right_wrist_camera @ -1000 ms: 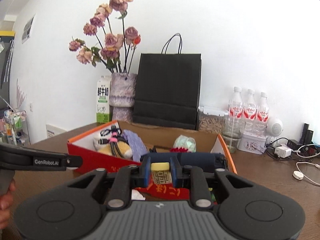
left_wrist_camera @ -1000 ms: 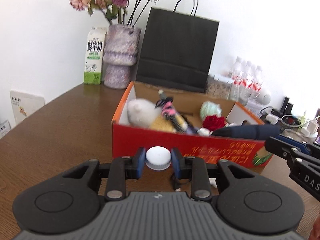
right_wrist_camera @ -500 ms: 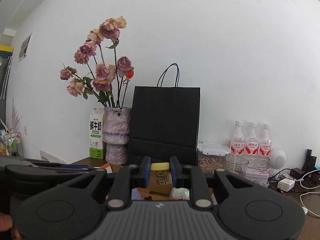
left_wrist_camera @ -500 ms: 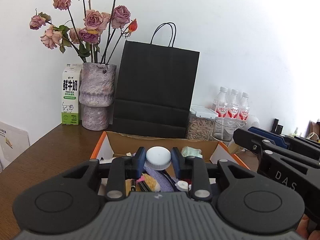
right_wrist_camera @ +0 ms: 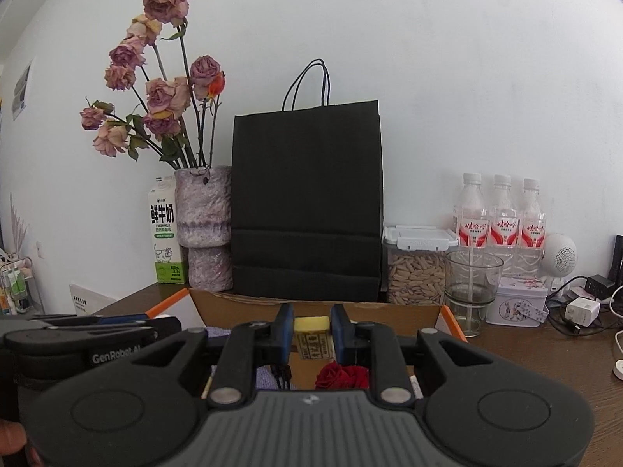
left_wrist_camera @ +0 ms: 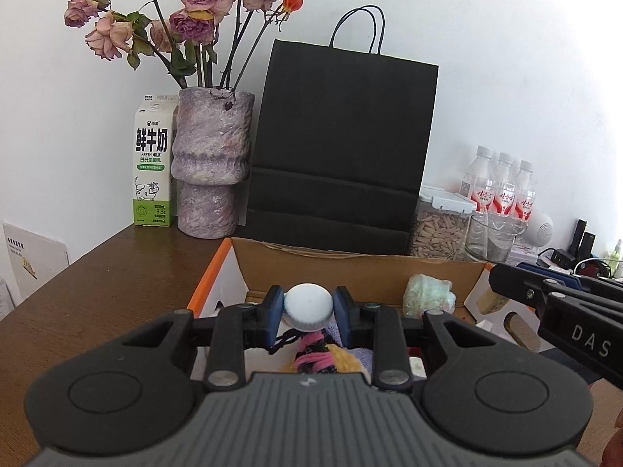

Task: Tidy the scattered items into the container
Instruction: 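Carry the cap with left gripper while right gripper carries the yellow block over the box, then open left gripper to drop the cap while right gripper drops the yellow block into the box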

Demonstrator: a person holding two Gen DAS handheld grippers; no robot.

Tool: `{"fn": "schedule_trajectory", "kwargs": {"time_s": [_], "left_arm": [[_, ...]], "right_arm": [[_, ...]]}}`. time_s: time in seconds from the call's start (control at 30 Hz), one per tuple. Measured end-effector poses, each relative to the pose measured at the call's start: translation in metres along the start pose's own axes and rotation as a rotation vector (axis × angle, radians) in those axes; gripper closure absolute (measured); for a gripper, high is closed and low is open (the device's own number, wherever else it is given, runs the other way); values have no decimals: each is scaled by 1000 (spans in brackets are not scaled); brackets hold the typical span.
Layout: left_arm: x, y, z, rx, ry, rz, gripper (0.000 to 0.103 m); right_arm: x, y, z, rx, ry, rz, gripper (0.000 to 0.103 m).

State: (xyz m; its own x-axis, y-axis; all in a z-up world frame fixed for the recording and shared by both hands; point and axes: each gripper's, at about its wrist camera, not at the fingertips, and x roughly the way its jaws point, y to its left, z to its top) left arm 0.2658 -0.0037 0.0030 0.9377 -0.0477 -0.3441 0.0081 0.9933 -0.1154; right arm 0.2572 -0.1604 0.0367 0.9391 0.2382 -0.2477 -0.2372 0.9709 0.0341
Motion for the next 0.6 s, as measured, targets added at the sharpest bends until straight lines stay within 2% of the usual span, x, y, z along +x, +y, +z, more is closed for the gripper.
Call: {"fn": "schedule_trajectory", "kwargs": {"time_s": [0.2, 0.23, 0.27, 0.3, 0.33, 0.37, 0.5, 0.6], "left_arm": [[-3, -3, -2, 19, -25, 15, 73], [-4, -3, -3, 19, -33, 25, 63], [-4, -3, -3, 18, -40, 38, 50], [-6, -2, -3, 12, -56, 58, 17], [-7, -1, -4, 4, -80, 78, 0], [-10, 0, -5, -3, -110, 102, 0], [-12, 2, -4, -9, -137, 129, 0], [-10, 3, -5, -8, -127, 142, 0]], "right_arm": [[-1, 2, -3, -10, -4, -5, 83], [-2, 2, -3, -5, -12, -10, 80], [-3, 1, -3, 3, -18, -15, 59], [-4, -1, -2, 15, -21, -23, 26], [-5, -2, -3, 25, -29, -29, 12], [-6, -3, -3, 31, -43, -34, 0], [-7, -3, -2, 22, -51, -56, 0], [-4, -3, -4, 24, -32, -67, 0]]}}
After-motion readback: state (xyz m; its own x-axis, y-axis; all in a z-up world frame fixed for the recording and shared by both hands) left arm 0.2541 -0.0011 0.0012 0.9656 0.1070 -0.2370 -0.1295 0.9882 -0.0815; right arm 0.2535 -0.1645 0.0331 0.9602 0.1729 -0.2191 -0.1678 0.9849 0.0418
